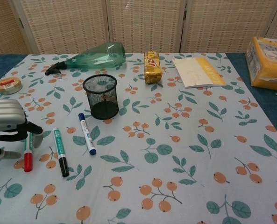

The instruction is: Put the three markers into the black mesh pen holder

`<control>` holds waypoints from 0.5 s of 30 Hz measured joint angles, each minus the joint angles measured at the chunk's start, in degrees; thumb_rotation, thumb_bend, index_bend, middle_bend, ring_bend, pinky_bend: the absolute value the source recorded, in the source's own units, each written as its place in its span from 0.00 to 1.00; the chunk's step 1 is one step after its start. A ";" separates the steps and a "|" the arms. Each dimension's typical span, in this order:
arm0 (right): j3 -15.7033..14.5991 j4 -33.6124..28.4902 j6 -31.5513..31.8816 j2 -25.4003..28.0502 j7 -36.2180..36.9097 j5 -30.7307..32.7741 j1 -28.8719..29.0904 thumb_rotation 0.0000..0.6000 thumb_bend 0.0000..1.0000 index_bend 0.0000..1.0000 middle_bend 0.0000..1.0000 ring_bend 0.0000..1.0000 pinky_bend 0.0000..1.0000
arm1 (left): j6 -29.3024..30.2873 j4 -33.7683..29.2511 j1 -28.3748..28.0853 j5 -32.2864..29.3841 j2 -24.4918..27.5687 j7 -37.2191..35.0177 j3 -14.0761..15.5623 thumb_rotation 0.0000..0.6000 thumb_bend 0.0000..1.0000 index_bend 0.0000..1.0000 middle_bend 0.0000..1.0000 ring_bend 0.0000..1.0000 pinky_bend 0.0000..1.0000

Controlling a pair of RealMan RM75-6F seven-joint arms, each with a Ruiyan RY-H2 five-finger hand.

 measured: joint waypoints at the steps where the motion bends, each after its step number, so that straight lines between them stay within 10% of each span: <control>1: -0.03 -0.04 0.08 0.07 0.10 -0.09 -0.05 1.00 0.16 0.02 0.04 0.05 0.11 | 0.20 0.86 -0.01 0.13 -0.46 -0.32 0.17 1.00 0.33 0.47 0.93 0.97 0.95; 15: -0.25 -0.35 0.06 0.51 0.68 -0.61 -0.21 1.00 0.16 0.02 0.04 0.05 0.11 | 2.28 5.49 0.30 0.57 -3.28 -2.27 1.66 1.00 0.33 0.54 0.94 0.97 0.95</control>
